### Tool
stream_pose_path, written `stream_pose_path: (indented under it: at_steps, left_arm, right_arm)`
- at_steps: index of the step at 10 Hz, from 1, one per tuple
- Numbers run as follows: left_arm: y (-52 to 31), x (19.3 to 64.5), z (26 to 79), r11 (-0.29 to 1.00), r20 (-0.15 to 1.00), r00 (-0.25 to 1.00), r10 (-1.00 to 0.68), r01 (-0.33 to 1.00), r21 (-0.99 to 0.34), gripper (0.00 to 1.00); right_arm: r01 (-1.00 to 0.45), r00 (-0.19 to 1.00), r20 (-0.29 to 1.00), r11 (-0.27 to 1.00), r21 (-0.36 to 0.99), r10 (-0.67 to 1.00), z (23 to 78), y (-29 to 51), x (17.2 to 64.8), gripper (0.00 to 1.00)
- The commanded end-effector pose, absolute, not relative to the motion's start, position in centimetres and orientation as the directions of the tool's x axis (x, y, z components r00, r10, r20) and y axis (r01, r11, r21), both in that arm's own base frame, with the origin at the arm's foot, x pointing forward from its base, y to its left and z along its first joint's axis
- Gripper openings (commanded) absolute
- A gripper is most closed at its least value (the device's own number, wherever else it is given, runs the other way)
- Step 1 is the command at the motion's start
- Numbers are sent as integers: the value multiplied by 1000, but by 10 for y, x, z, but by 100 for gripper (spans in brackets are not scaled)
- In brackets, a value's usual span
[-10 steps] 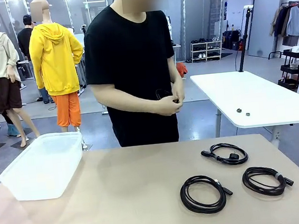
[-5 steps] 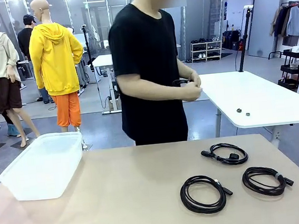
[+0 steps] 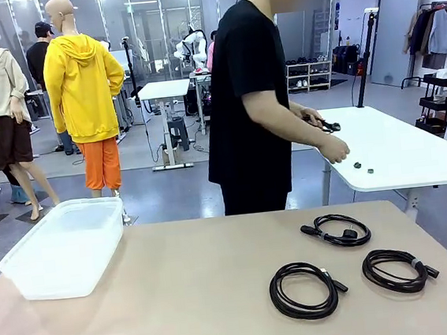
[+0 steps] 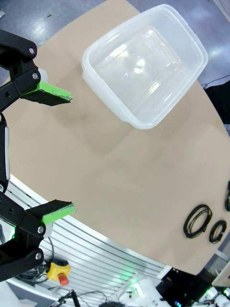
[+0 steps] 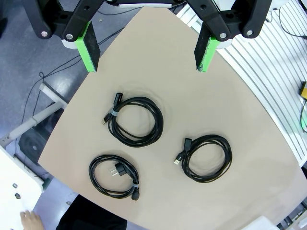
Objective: Organize and store the cables.
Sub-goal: Place the Power Cable into the Organizing box.
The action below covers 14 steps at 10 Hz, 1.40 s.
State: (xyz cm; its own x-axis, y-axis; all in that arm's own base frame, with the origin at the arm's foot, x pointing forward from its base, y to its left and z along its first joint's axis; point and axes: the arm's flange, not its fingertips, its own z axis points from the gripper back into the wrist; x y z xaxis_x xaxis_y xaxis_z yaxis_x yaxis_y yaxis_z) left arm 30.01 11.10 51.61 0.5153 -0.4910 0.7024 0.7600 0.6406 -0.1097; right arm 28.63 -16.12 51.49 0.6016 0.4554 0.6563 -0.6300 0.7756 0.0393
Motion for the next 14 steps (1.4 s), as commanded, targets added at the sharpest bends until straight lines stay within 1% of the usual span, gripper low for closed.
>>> stream_pose_path:
  at_steps: [1, 3, 4, 6, 7, 10, 12, 14]
  left_arm:
    - [112, 300, 515, 629, 708, 505, -494, 770, -111, 100]
    - [112, 300, 515, 629, 708, 505, -494, 770, -111, 100]
    - [112, 300, 515, 629, 708, 505, -494, 770, -111, 100]
    - [112, 300, 515, 629, 708, 505, -494, 770, -111, 100]
    - [112, 300, 515, 629, 708, 505, -494, 770, -111, 100]
    - [112, 300, 515, 629, 708, 505, -494, 770, -111, 100]
    - [112, 300, 515, 629, 708, 505, -494, 770, -111, 100]
    - [112, 300, 515, 629, 708, 505, -494, 770, -111, 100]
  right_arm:
    - [-636, 635, 579, 771, 16, 512, 537, -141, 307, 100]
    - [-651, 678, 472, 759, 29, 563, 546, -111, 351, 100]
    - [-654, 696, 438, 754, 61, 569, 551, -94, 373, 100]
    - [-656, 714, 356, 753, 39, 603, 545, -47, 422, 100]
    - [-663, 715, 323, 748, 30, 621, 539, -25, 441, 100]
    - [-614, 773, 248, 786, 67, 583, 514, 19, 494, 100]
    - [-610, 776, 204, 792, 8, 596, 486, 44, 521, 100]
    - [-604, 780, 193, 797, -21, 596, 458, 60, 545, 100]
